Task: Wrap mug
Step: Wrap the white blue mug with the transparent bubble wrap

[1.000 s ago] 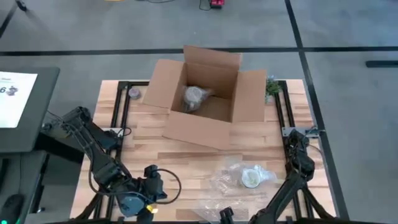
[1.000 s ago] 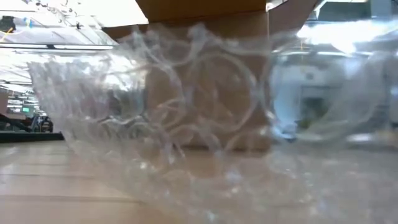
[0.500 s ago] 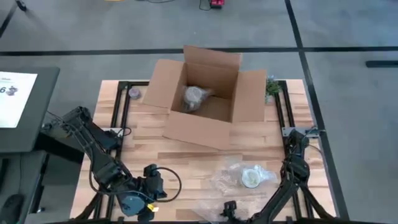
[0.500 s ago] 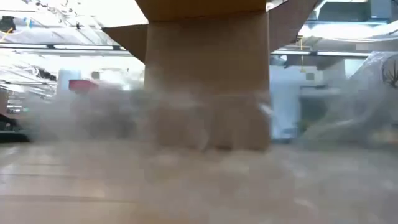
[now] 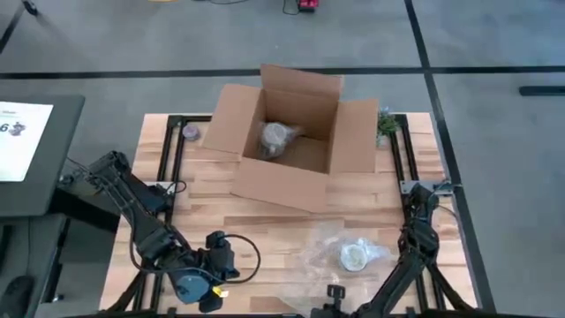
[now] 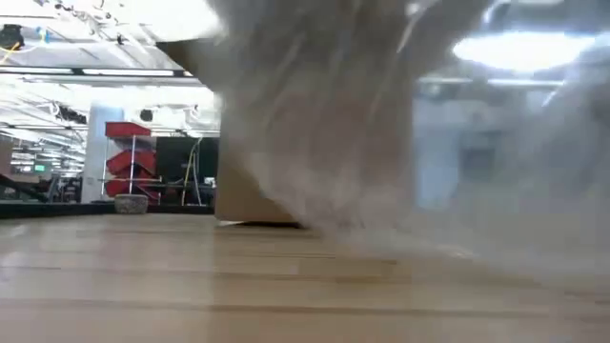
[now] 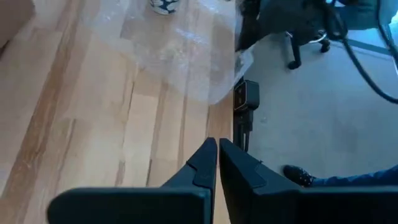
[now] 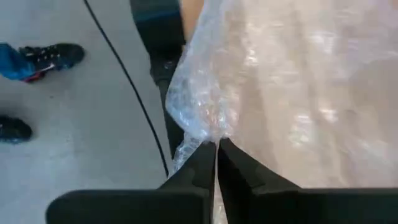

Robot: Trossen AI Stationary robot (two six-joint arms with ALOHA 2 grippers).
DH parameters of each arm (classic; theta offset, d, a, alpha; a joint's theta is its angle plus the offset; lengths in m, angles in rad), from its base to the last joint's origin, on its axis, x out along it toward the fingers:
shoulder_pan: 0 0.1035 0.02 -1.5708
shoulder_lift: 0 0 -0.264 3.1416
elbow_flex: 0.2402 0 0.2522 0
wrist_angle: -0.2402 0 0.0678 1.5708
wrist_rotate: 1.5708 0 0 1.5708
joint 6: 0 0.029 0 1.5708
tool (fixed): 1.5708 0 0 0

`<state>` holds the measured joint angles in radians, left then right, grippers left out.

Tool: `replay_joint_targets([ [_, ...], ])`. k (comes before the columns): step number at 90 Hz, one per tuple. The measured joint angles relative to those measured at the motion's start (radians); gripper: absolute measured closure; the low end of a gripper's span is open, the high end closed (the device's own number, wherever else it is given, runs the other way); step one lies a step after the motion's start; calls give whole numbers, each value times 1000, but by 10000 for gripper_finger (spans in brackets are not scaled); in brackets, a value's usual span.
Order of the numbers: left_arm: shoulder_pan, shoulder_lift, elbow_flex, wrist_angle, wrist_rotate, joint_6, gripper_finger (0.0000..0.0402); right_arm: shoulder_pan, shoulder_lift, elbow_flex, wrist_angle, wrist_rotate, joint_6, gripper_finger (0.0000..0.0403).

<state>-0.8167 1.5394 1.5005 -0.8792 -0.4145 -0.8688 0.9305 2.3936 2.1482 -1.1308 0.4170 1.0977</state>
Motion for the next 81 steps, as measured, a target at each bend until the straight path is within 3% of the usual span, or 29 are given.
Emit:
replay_joint_targets([
  [28, 1, 0, 0, 3, -14, 0, 402, 53, -16, 205, -441, 1, 260, 403],
  [58, 2, 0, 0, 13, -60, 1, 402, 36, -143, 107, -440, 26, 281, 403],
  [81, 2, 0, 0, 16, -62, 1, 402, 2, -250, 106, -440, 26, 162, 403],
])
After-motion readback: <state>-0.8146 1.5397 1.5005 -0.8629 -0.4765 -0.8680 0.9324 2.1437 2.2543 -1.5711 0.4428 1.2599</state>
